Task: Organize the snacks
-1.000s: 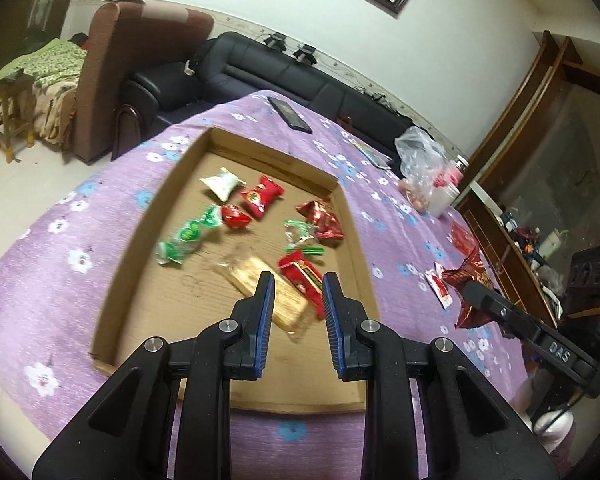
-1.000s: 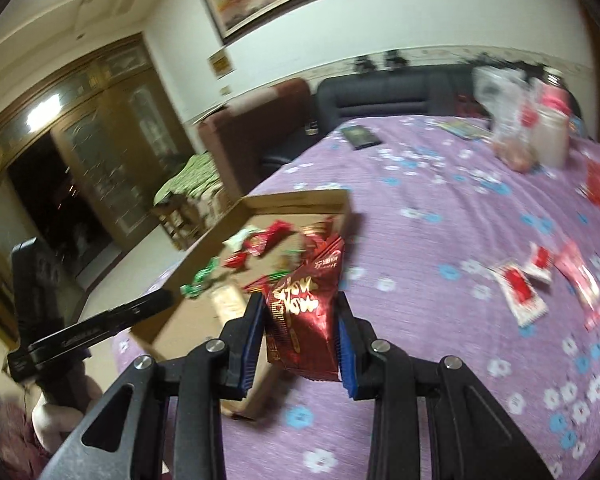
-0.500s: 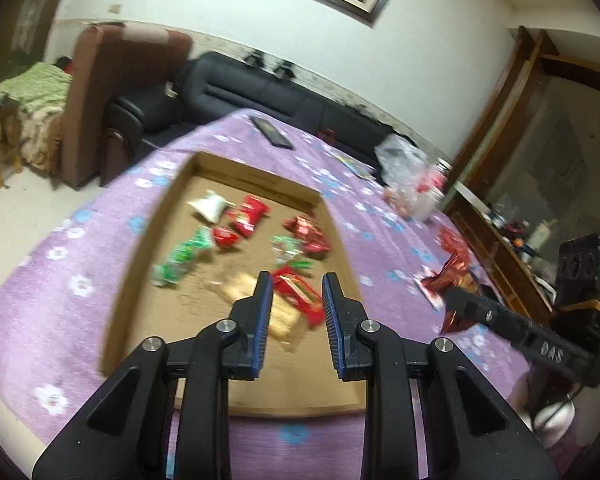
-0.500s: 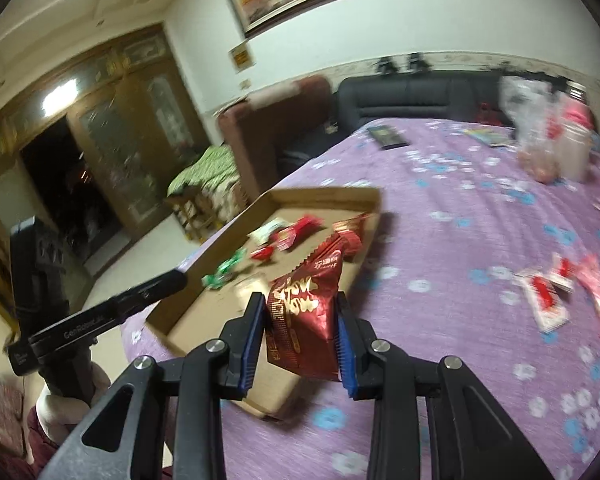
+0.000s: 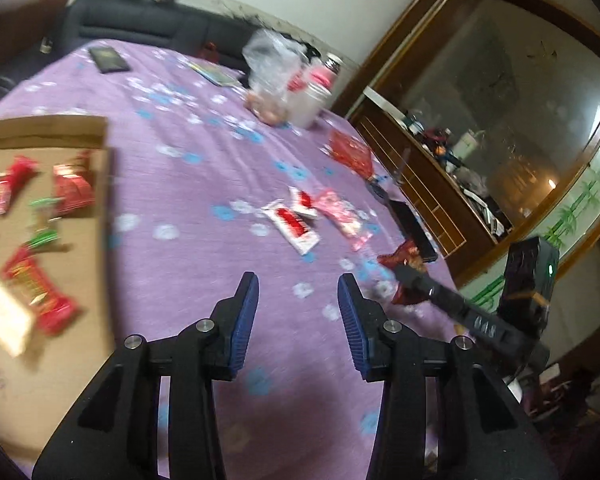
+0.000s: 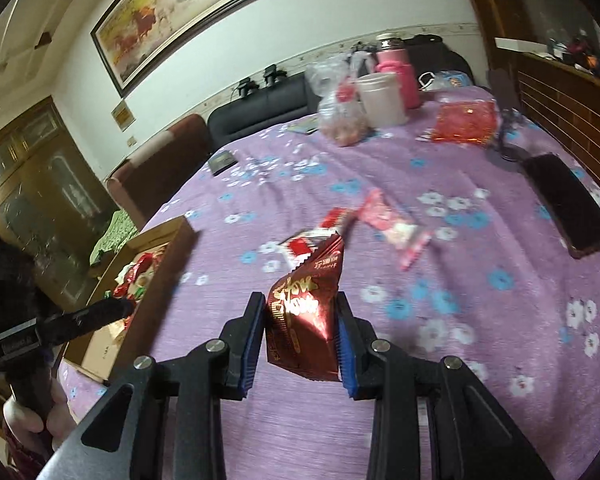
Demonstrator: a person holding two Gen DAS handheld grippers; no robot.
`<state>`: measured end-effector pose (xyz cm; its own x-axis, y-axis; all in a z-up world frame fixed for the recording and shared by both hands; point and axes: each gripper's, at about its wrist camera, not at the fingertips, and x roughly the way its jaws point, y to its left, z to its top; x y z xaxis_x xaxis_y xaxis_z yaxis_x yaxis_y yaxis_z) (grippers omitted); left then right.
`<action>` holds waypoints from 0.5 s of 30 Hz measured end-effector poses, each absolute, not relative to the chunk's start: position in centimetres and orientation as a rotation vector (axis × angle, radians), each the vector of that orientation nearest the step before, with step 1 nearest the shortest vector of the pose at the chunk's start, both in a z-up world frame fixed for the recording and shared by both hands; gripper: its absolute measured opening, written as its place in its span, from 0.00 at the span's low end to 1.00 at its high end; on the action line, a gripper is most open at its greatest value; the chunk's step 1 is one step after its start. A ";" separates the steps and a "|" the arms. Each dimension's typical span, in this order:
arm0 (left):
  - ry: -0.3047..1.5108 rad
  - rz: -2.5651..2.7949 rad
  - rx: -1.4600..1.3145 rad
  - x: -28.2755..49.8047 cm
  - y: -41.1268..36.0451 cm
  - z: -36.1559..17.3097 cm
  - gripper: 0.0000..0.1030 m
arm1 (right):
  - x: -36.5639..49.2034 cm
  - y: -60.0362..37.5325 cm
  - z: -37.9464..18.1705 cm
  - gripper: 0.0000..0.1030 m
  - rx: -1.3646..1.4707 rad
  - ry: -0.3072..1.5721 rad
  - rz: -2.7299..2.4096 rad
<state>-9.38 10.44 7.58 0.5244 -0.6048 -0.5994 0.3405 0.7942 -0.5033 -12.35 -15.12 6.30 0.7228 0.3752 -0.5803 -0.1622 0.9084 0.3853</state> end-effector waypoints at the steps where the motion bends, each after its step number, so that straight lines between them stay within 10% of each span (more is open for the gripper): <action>1: 0.856 -0.569 -0.335 -8.6 9.5 7.6 0.40 | -12.3 -15.7 6.1 0.35 0.326 0.702 0.299; 15: 0.891 -0.547 -0.032 3.0 -3.6 6.0 0.39 | -11.8 -20.9 3.0 0.36 0.516 0.704 0.371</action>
<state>3.02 -3.55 5.97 0.5014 -0.4654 -0.7294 0.4392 0.8632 -0.2489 -11.77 -20.89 3.05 0.7066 0.4862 -0.5141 -0.1496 0.8128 0.5630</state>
